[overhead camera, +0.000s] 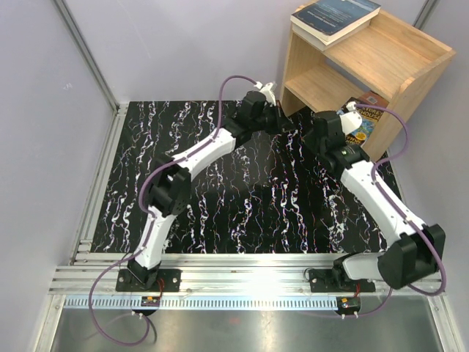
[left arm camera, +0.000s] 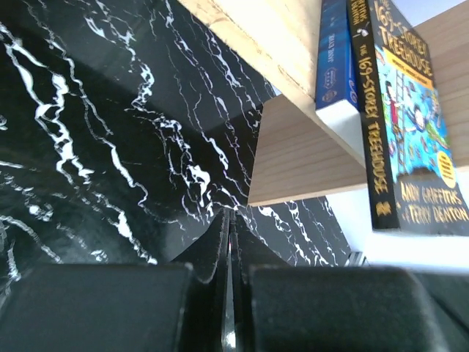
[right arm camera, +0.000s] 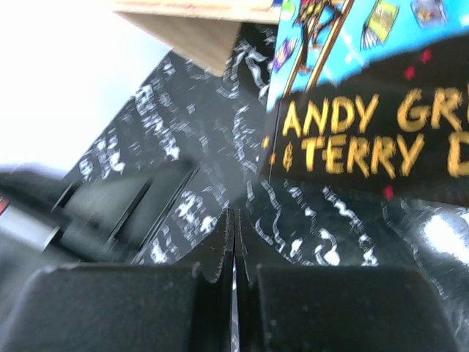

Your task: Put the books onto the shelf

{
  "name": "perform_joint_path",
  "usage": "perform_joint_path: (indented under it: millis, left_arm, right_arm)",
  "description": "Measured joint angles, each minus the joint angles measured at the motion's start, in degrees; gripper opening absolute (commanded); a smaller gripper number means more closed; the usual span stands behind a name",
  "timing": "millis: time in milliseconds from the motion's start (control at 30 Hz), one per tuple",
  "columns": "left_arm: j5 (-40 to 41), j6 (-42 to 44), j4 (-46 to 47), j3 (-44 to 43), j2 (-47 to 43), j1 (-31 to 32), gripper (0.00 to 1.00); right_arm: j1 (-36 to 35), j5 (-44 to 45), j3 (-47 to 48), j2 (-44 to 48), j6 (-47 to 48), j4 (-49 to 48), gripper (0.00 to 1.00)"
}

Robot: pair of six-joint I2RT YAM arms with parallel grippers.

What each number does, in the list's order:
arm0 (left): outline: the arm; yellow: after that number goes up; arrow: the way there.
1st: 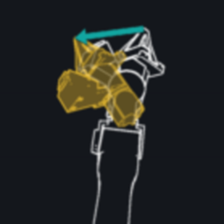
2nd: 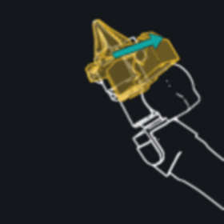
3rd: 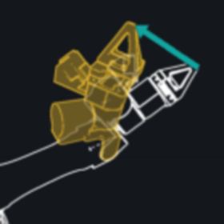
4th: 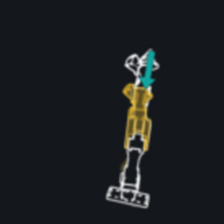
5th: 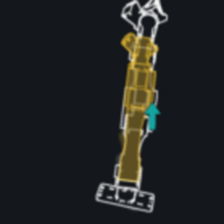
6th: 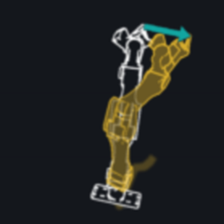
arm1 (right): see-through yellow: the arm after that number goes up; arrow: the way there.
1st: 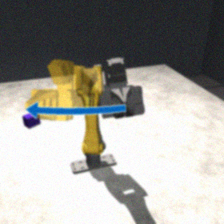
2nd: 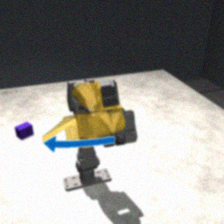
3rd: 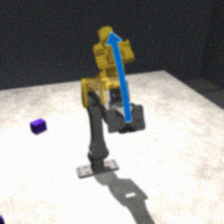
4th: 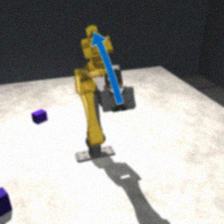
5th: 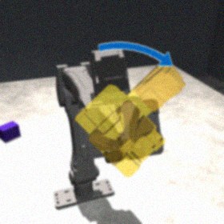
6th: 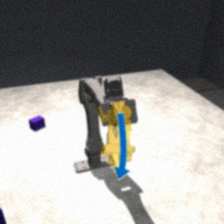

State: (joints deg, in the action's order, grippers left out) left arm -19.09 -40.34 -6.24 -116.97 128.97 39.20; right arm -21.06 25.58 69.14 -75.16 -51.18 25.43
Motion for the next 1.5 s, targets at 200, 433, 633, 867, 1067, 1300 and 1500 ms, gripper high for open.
perform_joint_path:
  millis: [200,433,633,867,1067,1300,1500]
  left_arm:
    - [-0.4,0.7,2.7,12.1,-8.4,-1.2,0.00]
    - [-0.7,0.9,7.9,28.3,-18.0,-2.3,0.00]
    - [-0.7,0.9,11.2,39.7,-23.7,-3.3,0.00]
    - [-0.7,1.3,12.6,45.7,-24.7,-4.2,0.00]
    - [-1.1,1.0,14.0,46.5,-24.7,-4.2,0.00]
    - [-1.7,0.4,15.5,46.6,-24.7,-4.2,0.00]
    - [-1.5,1.1,16.0,48.8,-25.3,-4.2,0.00]
  right_arm:
    - [0.0,7.6,5.1,-6.5,0.6,3.5,0.00]
    - [0.0,16.8,9.5,-11.1,1.7,6.2,0.00]
    - [1.9,20.7,12.3,-13.8,1.9,7.9,0.00]
    - [8.2,20.0,11.7,-13.6,1.5,8.4,0.00]
    - [9.1,17.8,9.0,-11.3,2.6,7.3,0.00]
    - [7.6,6.8,-2.1,-3.5,6.1,-1.9,0.19]
    - [-0.2,-4.0,-10.9,4.2,13.0,-11.1,0.81]
